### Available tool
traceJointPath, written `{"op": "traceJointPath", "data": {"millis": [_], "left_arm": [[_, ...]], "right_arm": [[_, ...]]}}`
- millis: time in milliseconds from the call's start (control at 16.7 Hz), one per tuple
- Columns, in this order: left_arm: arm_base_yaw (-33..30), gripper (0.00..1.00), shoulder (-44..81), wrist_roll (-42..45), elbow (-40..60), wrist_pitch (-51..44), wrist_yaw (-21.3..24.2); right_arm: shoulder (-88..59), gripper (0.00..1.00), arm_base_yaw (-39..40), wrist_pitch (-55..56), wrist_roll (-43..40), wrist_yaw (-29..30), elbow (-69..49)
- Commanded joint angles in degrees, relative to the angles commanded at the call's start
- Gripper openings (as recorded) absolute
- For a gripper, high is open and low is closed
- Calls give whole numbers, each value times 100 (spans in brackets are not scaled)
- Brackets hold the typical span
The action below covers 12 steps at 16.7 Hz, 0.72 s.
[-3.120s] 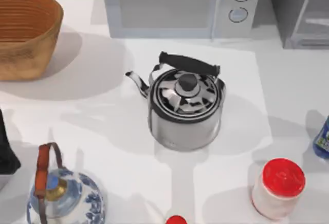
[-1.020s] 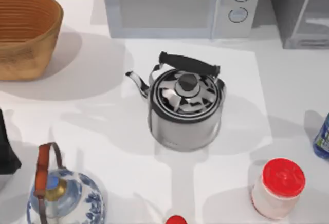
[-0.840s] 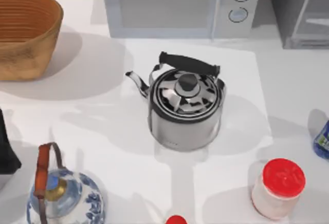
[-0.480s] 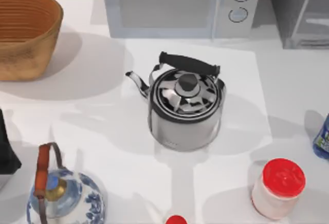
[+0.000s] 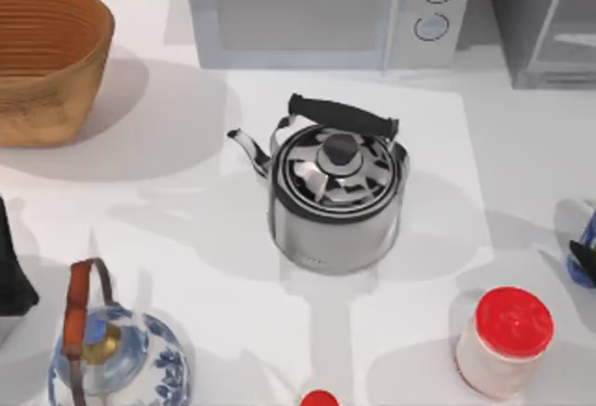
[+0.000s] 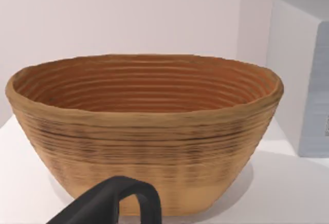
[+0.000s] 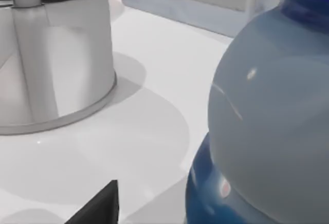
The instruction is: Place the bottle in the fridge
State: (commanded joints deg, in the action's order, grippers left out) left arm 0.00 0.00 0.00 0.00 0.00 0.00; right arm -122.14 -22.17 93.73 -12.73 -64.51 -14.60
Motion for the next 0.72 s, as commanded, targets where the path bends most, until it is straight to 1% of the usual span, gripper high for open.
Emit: {"op": "traceJointPath", "data": {"millis": [360,720], "left_arm": [[0,100,0,0,0,0,0],[0,100,0,0,0,0,0]], "right_arm": [[-85,100,36,108,10,39,16],[-85,55,36,108,10,39,16]]}}
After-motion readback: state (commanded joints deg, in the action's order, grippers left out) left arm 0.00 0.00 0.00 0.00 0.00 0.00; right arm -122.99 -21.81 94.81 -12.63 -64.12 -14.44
